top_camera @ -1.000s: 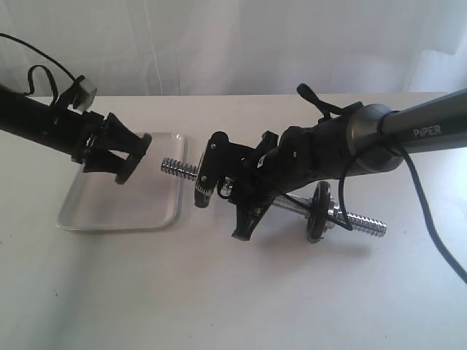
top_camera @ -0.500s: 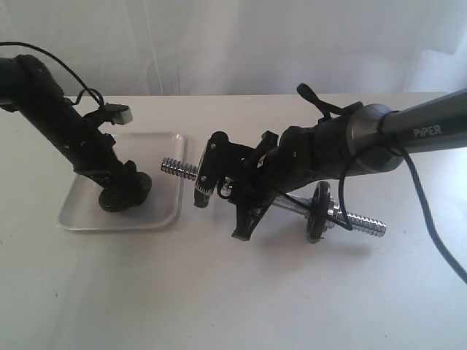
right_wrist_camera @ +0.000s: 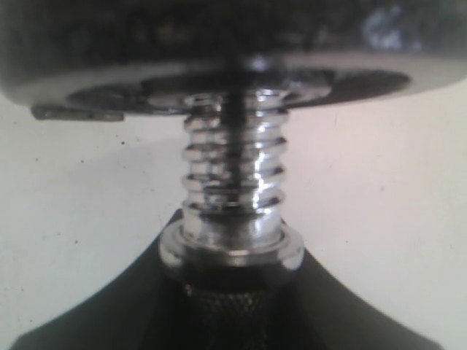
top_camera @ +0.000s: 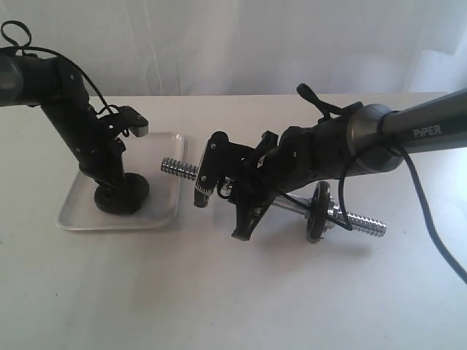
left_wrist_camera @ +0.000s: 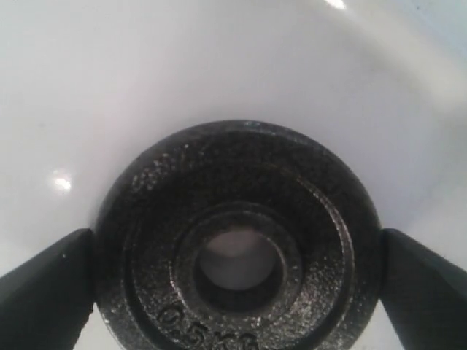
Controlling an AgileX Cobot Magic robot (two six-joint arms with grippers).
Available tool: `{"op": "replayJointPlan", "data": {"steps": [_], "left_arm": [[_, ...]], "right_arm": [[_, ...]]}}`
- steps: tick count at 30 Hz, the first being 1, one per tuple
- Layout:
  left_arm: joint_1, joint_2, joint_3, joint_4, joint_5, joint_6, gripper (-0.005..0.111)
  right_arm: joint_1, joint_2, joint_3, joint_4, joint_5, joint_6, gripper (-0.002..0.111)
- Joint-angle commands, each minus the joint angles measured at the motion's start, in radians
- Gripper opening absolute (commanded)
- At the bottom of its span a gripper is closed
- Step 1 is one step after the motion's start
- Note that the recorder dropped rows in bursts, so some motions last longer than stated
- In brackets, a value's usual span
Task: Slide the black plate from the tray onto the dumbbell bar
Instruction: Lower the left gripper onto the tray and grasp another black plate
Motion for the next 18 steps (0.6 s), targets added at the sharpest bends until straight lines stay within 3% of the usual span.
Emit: {"op": "replayJointPlan", "data": {"steps": [1, 6, 14, 16, 17, 18], "left_arm": [[-0.007, 0.022, 0.015, 0.056, 0.029, -0.017, 0.103], [-0.026, 0.022, 0.015, 0.135, 0.064, 0.047, 0.099], [-0.025, 0.022, 0.021, 0.139, 0.072, 0.199, 0.096], [-0.025, 0.034, 0.021, 0.139, 0.087, 0.237, 0.075], [-0.025, 0.039, 0.021, 0.139, 0.101, 0.263, 0.059], [-0.025, 0.044, 0.021, 0.139, 0.121, 0.295, 0.034]], "right_arm": [[-0.007, -0.060, -0.029, 0.008, -0.184, -0.003, 0.000], [-0.007, -0.060, -0.029, 0.008, -0.184, -0.003, 0.000], [-0.007, -0.060, -0.029, 0.008, -0.178, -0.003, 0.000], [-0.007, -0.060, -0.029, 0.008, -0.178, -0.003, 0.000], [-0.007, -0.060, -0.029, 0.008, -0.178, -0.003, 0.000], [-0.007, -0.060, -0.029, 0.008, -0.178, -0.003, 0.000]]}}
